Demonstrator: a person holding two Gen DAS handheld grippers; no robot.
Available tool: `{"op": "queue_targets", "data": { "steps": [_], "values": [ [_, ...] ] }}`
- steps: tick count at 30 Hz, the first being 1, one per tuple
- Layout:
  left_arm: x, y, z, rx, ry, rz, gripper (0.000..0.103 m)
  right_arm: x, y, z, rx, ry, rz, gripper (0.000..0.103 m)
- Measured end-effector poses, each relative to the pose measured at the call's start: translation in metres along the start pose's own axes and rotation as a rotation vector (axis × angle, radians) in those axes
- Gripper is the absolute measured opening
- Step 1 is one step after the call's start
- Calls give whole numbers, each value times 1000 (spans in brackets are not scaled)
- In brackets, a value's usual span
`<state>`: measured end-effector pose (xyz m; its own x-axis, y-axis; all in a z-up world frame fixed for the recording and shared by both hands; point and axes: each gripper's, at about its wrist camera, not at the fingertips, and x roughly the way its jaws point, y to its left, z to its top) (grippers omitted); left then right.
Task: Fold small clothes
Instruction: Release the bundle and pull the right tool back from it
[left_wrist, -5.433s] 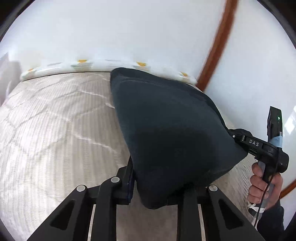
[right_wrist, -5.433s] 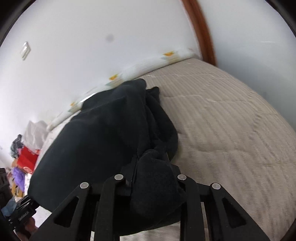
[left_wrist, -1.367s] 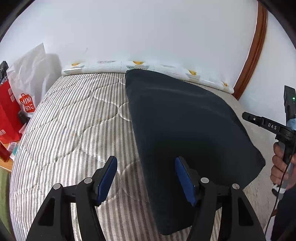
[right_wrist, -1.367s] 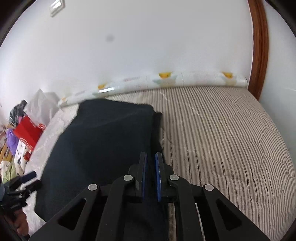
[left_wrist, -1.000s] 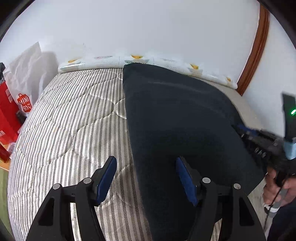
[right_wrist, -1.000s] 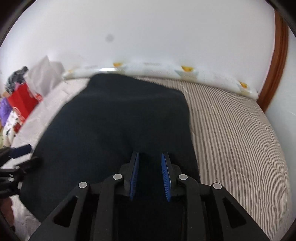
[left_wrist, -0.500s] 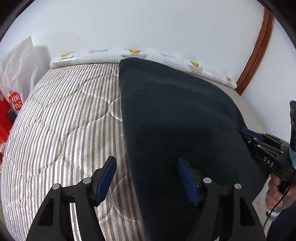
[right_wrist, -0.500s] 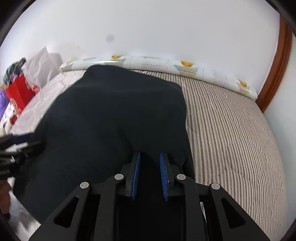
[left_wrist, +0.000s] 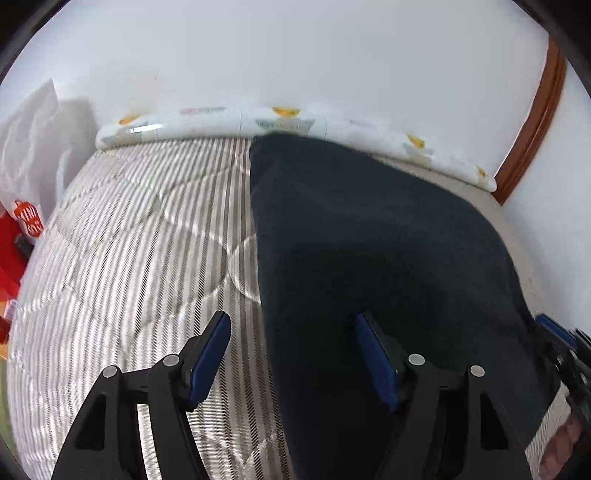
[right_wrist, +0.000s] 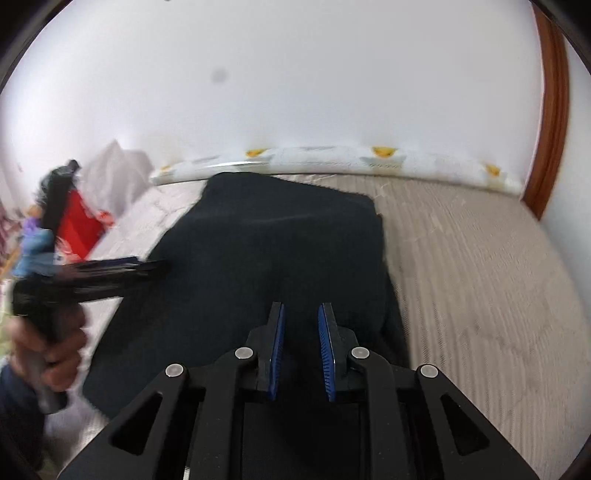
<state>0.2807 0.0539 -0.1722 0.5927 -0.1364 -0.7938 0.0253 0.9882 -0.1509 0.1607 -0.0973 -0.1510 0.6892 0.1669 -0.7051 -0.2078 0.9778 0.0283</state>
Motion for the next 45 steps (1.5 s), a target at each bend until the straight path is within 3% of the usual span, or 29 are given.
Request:
{"op": "queue_targets", "data": {
  "steps": [4,8,15,18,21,24,33,35,40,45],
  "values": [
    [-6,3,-2,-17,6,-8,69,2,27,-8,-78,18,62,20],
    [-18,6,-12,-24,20,-39,68,16,44,-27,-169,34,13,20],
    [-44,-7,-45,7,26,-116,67,15,41,-28,-161,53,8,20],
    [-52,-10,-57,4,18,-113,67,3,25,-23,-105,44,-8,21],
    [-57,-11,-69,2,10,-102,67,-3,4,-27,-59,39,-91,21],
    [-62,-13,-77,-5,1,-86,67,-3,-10,-35,-25,80,-117,21],
    [-80,-11,-91,-35,-24,-61,67,-19,-9,-41,23,78,-160,25],
    [-85,-10,-94,-35,-26,-57,67,-22,-7,-41,9,77,-172,27],
    [-95,-11,-100,-39,-31,-47,67,-28,-7,-43,14,85,-213,44],
    [-110,-15,-108,-22,-50,-10,67,-41,-11,-50,35,96,-228,45]
  ]
}}
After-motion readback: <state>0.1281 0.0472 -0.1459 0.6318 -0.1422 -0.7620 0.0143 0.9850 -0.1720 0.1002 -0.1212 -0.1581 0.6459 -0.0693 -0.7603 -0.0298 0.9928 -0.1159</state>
